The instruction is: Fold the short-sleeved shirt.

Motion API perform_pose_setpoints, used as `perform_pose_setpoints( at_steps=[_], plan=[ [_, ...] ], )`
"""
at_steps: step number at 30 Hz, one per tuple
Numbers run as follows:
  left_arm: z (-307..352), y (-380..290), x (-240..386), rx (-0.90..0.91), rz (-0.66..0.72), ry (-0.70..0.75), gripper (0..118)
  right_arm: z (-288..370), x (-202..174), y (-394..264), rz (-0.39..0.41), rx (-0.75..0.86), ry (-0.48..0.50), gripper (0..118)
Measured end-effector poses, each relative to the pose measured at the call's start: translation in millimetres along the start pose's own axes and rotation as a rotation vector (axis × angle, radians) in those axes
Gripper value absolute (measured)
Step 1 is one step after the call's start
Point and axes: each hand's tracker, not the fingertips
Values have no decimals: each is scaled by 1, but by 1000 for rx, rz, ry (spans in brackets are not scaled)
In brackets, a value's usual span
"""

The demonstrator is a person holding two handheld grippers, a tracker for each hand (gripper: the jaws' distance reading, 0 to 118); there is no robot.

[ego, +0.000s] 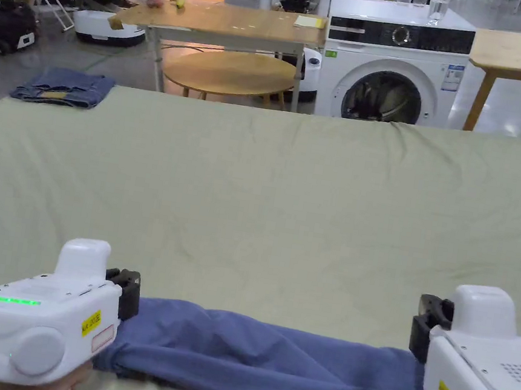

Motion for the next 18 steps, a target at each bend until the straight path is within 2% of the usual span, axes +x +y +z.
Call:
perform_pose_setpoints(
  at_steps=[2,3,5,9,12,13,14,16,17,18],
  plan=[
    [-3,-14,-38,-49,120,-28,102,-3,-6,-3,-10,-13,16,0],
    [-5,-20,-52,-73,167,-54,118,-4,-8,-6,-11,-19,23,0],
    [-7,-32,-76,-79,248,-114,118,-10,-15,-9,-8,-38,38,0],
    [-44,-53,-108,-139,555,-301,118,-17,-24,-13,2,-62,59,0],
    [-90,-84,-121,-222,850,-554,118,-20,-25,-14,2,-70,61,0],
    [-100,-91,-120,-175,905,-656,118,-21,-26,-14,3,-72,58,0],
    [-106,-89,-115,-132,922,-726,118,-22,-26,-14,2,-77,58,0],
    [-124,-87,-104,-145,980,-786,118,-24,-25,-14,-3,-85,58,0],
    [-131,-84,-94,-163,964,-807,117,-26,-26,-13,-4,-87,56,0],
    [-134,-81,-87,-173,938,-785,106,-27,-26,-13,-4,-89,54,0]
  ],
)
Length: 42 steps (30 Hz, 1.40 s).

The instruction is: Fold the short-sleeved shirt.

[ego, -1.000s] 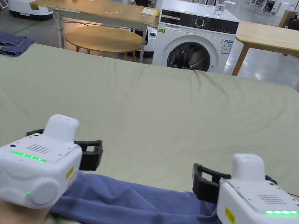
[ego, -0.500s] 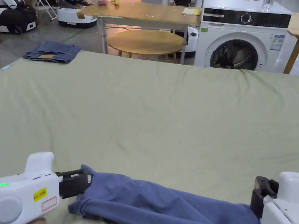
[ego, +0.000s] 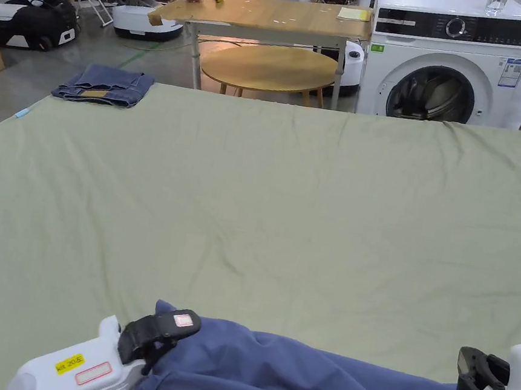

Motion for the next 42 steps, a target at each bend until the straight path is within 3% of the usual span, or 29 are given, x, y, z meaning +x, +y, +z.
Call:
perform_pose_setpoints(
  at_steps=[1,2,3,4,6,9,12,19,22,25,28,31,32,33,34,35,37,41,42],
  plan=[
    [-7,0,4,-5,-24,48,81,-2,-1,0,0,-4,-1,0],
    [-13,0,4,-16,-32,124,35,-4,-1,1,1,-6,-3,0],
    [-20,-2,1,-43,-27,242,3,-5,-2,1,2,-7,-4,0],
    [-21,-11,1,-66,-64,341,3,-7,-3,2,3,-10,-3,0],
    [-12,-9,13,-15,-83,237,3,-10,-4,3,5,-13,-3,0],
    [8,-2,39,109,-222,387,3,-10,-7,6,14,-12,-1,0],
    [29,11,65,218,-481,649,3,-10,-11,9,18,-7,9,0],
    [-9,-46,148,113,-1035,881,3,-7,-22,13,48,4,33,0],
    [-56,-97,167,33,-1227,885,3,-2,-21,10,49,9,35,0],
    [-106,-147,166,-81,-1330,859,3,2,-15,5,49,7,27,0],
    [-151,-185,146,-205,-1376,880,3,7,-5,0,46,3,17,0],
    [-165,-196,118,-190,-1397,909,8,13,10,-4,27,0,15,0],
    [-163,-193,117,-202,-1380,902,21,15,14,-5,22,0,15,0],
    [-157,-190,122,-217,-1333,881,54,17,17,-6,21,1,16,0],
    [-149,-189,130,-214,-1269,816,79,18,21,-7,21,1,18,0],
    [-141,-187,142,-198,-1241,774,95,19,24,-7,21,2,19,0],
    [-121,-180,166,-93,-1216,673,100,20,30,-7,8,4,25,0],
    [-82,-149,186,14,-975,483,100,28,40,-7,-11,13,34,0],
    [-78,-141,184,24,-920,508,100,29,43,-7,-13,13,35,0]
  ],
)
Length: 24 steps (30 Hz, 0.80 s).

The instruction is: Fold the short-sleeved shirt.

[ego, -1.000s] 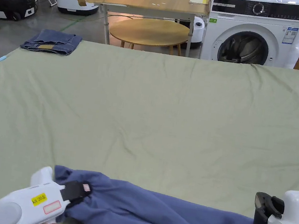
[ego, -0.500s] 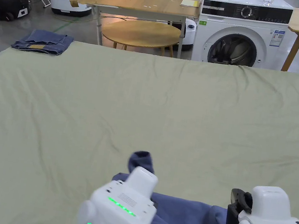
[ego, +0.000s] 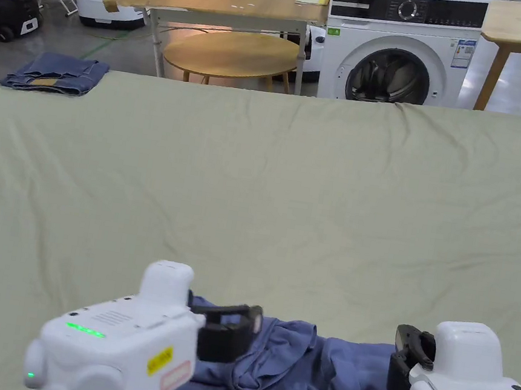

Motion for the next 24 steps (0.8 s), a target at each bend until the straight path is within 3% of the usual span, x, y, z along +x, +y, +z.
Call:
perform_pose_setpoints(
  at_steps=[1,2,3,4,8,12,15,19,22,23,24],
  plan=[
    [-4,1,-8,-28,37,20,90,2,2,0,-4,0,-1,0],
    [-14,0,-15,-83,61,55,64,3,5,0,-10,0,-3,0],
    [-21,-5,-20,-108,68,71,13,3,7,-1,-16,0,-3,0],
    [-31,-11,-24,-132,73,64,0,3,9,-1,-24,-1,-4,0],
    [-80,-46,-19,-289,204,-133,0,3,16,-3,-40,-11,-18,0],
    [-100,-75,7,-269,233,-226,0,3,16,-3,-41,-14,-27,0],
    [-94,-75,22,-266,140,-179,0,3,12,0,-24,-15,-32,0],
    [-67,-56,-10,-196,241,-141,0,2,4,2,-13,-14,-23,0],
    [-21,-35,-40,-81,273,-210,0,0,-3,3,-5,-15,-11,0],
    [-8,-32,-56,-53,295,-187,12,-1,-6,3,-6,-17,-5,0],
    [1,-30,-72,-35,326,-170,61,-2,-8,3,-5,-17,-2,0]
  ],
)
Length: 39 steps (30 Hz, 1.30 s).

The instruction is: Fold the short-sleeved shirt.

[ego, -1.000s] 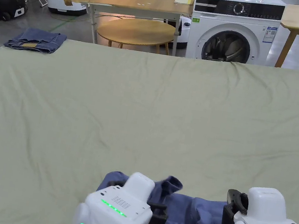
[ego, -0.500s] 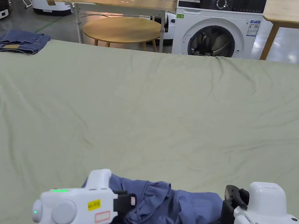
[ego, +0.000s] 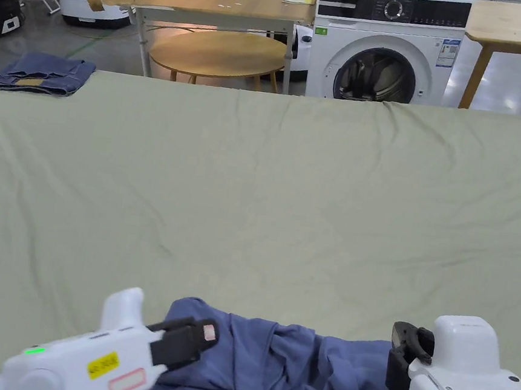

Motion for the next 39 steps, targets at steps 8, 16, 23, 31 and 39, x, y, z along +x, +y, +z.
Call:
perform_pose_setpoints(
  at_steps=[8,16,23,31,39],
  plan=[
    [-13,-15,-97,-135,451,-63,117,-7,-21,6,9,2,35,0],
    [-71,-43,-95,-84,626,-98,5,-4,-18,9,12,-4,11,0],
    [-5,13,-82,106,297,47,4,0,-9,10,13,-7,-20,0],
    [-5,18,48,93,-454,335,4,-4,-14,10,8,-1,4,0],
    [-112,-102,148,-161,-1138,453,4,11,3,1,4,10,-18,0]
  ],
)
